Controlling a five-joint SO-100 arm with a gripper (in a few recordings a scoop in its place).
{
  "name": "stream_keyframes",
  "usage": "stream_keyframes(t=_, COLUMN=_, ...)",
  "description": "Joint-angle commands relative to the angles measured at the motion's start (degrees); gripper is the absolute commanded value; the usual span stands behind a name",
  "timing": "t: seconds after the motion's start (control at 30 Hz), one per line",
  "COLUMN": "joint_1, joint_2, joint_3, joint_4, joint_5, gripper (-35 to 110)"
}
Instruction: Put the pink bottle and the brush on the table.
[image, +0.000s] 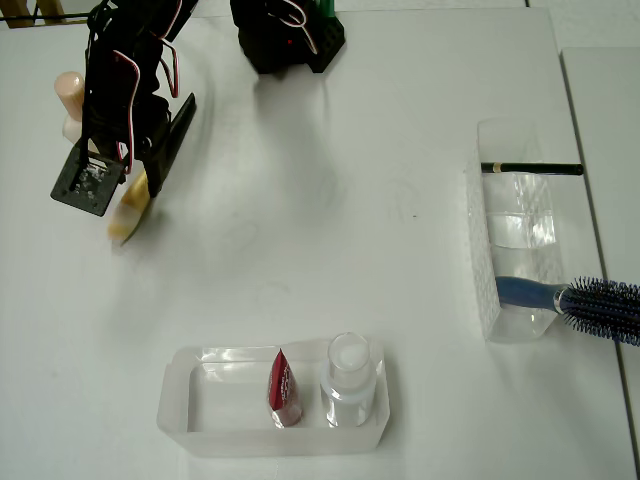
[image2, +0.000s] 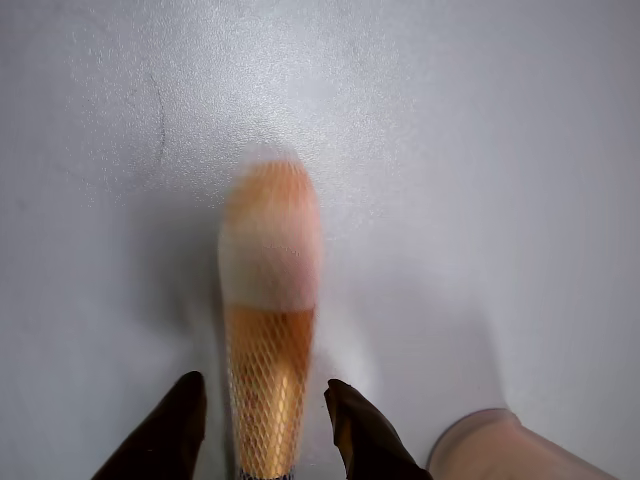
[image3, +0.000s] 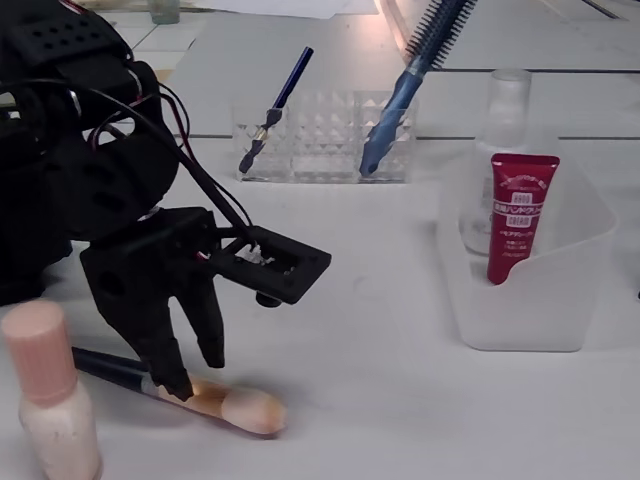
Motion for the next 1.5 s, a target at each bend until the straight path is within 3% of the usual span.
stream_keyframes(t=0.0, joint_1=0.09, joint_2=1.05, joint_3=-2.02, joint_4=0.18, joint_5=-0.53, gripper=25)
stream_keyframes(t=0.57, joint_1=0.09, joint_2=1.85, joint_3=-7.91, joint_4=4.83, joint_5=-0.26, gripper=45)
stream_keyframes(t=0.83, joint_1=-1.14, joint_2=3.43, joint_3=-9.23, joint_4=3.43, joint_5=7.82, gripper=60)
stream_keyframes(t=1.03, joint_1=-5.71, joint_2=5.89, joint_3=-9.23, joint_4=1.67, joint_5=19.16, gripper=60)
stream_keyframes(t=1.47, joint_1=-17.31, joint_2=11.43, joint_3=-9.23, joint_4=-1.49, joint_5=40.17, gripper=33)
